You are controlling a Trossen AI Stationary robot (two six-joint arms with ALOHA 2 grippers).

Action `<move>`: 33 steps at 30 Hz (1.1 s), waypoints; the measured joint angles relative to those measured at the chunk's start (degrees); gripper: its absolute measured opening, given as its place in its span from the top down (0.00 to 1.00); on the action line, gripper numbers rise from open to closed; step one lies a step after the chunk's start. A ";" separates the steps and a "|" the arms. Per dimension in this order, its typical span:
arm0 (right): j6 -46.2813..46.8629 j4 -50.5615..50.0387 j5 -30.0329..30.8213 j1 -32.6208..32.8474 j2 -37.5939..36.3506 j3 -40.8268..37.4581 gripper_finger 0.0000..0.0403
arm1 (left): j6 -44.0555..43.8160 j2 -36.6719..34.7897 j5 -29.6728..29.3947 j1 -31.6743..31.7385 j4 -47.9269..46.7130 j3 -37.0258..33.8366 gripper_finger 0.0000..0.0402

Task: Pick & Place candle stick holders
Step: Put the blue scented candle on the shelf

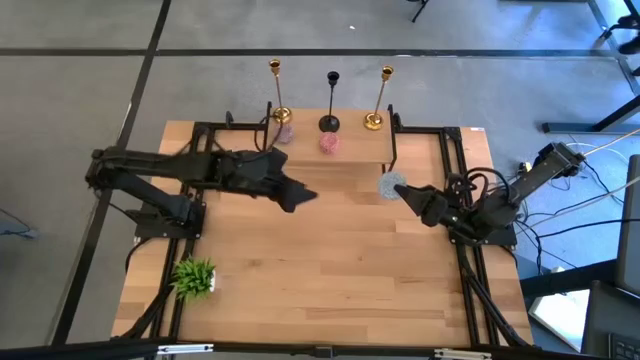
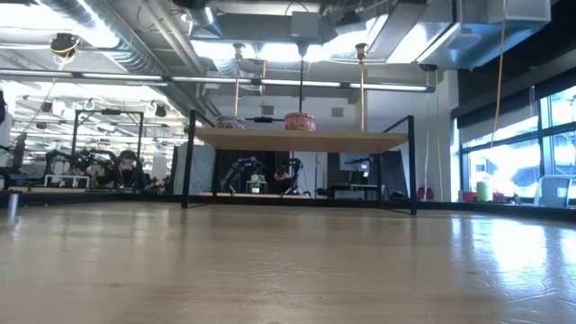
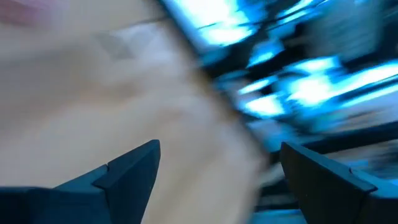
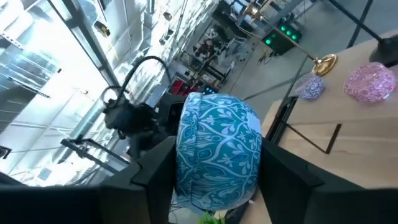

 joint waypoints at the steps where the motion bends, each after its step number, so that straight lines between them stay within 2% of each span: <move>1: 0.07 0.00 -0.39 0.00 0.14 0.00 0.52 | -1.92 -0.45 1.66 0.00 9.51 -3.88 0.18; 4: 1.04 0.00 -1.96 -0.02 0.19 0.00 0.52 | -9.53 -0.09 5.32 0.33 38.75 -15.32 0.18; 6: 1.79 -0.03 -1.74 -0.03 0.25 0.00 0.52 | -15.33 2.24 5.04 0.97 58.55 -21.36 0.18; 8: 3.08 -0.04 0.36 -0.02 0.28 0.00 0.52 | -19.89 4.89 1.11 1.20 71.06 -25.73 0.18; 10: 4.00 0.14 2.95 -0.02 0.28 0.00 0.52 | -22.49 7.92 -4.00 1.16 78.52 -27.42 0.18; 15: 7.83 0.31 9.96 -0.63 1.38 0.00 0.52 | -26.83 13.92 -15.99 -1.39 80.90 -24.34 0.18; 17: 9.90 0.44 11.68 -1.49 2.27 0.00 0.52 | -28.42 16.17 -16.82 -1.84 81.10 -21.14 0.18; 21: 15.47 0.73 12.20 -4.38 4.87 0.00 0.52 | -30.33 20.24 -12.34 -0.28 81.12 -15.24 0.18; 26: 19.46 2.37 12.01 -7.30 9.09 0.00 0.52 | -31.04 24.12 -1.36 2.70 80.03 -11.22 0.18; 33: 19.26 9.63 12.92 -8.40 13.46 0.00 0.52 | -31.45 24.74 0.22 3.96 78.80 -11.10 0.19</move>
